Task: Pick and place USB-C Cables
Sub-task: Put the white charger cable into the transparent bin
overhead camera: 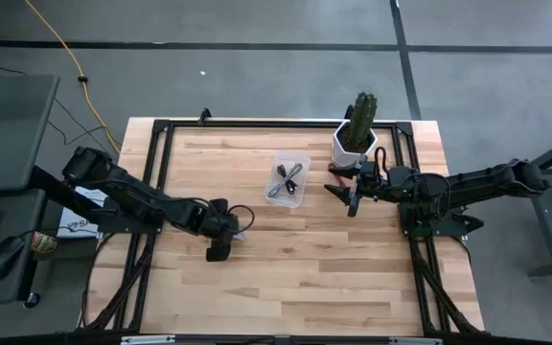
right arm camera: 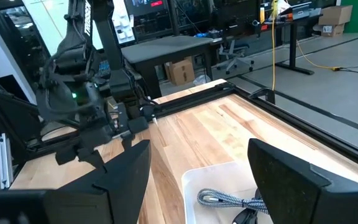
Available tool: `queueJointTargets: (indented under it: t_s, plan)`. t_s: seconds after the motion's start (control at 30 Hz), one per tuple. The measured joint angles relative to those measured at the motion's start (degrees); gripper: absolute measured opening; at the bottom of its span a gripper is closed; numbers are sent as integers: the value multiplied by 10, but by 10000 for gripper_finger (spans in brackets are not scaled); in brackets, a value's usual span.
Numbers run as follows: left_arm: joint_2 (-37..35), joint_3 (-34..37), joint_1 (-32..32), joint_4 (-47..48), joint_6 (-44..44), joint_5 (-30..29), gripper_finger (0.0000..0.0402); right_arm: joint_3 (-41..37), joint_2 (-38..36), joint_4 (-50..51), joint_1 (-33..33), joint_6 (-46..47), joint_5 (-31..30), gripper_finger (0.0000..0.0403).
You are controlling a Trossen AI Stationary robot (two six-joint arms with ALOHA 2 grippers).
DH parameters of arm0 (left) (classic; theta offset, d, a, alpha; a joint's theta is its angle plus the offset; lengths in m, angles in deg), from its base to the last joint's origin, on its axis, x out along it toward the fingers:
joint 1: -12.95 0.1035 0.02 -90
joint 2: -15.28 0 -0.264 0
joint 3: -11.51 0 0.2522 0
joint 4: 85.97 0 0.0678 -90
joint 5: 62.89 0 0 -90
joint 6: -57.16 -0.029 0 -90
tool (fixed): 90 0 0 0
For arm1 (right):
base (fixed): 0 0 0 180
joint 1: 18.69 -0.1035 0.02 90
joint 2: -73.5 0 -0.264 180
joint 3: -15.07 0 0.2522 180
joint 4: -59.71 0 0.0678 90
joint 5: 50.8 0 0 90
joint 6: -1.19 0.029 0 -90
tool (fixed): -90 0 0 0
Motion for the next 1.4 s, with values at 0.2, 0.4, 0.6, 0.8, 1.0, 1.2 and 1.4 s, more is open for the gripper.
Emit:
queueJointTargets:
  t_s: [0.2,0.4,0.6,0.8,1.0,1.2,1.4]
  plan:
    - [37,0,8,-1,2,3,230,0,0,0,0,0,0,261]
    - [66,-3,15,-3,3,5,230,0,0,0,0,0,-2,261]
    - [65,-2,15,-5,5,5,229,0,0,0,0,0,-2,261]
    - [66,-1,15,-7,4,5,229,0,0,0,0,0,-1,261]
    - [66,-1,15,-8,15,8,213,0,0,0,0,0,1,261]
    - [67,0,13,-10,18,12,148,0,0,0,0,0,1,261]
    - [68,0,14,-13,18,15,70,0,0,0,0,0,1,261]
